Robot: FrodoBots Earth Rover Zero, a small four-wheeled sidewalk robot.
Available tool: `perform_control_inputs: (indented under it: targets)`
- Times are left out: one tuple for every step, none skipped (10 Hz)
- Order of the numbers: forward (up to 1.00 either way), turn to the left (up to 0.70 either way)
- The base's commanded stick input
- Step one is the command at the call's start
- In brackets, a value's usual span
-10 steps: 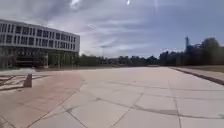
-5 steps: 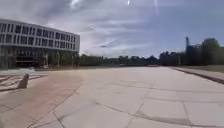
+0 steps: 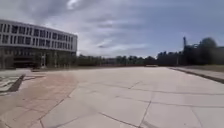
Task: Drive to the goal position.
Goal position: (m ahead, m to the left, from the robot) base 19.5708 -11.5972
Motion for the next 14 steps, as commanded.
perform_control_inputs:
  targets:
    - [0.50, -0.01]
    - [0.50, 0.00]
    - [0.50, 0.00]
    - [0.50, 0.00]
    - [0.50, 0.00]
    - [0.50, -0.16]
    - [0.50, -0.07]
    - [0.50, 0.00]
    - [0.50, 0.00]
    - [0.50, 0.00]
    - [0.50, 0.00]
    - [0.50, 0.00]
    - [0.50, 0.00]
    - [0.50, -0.09]
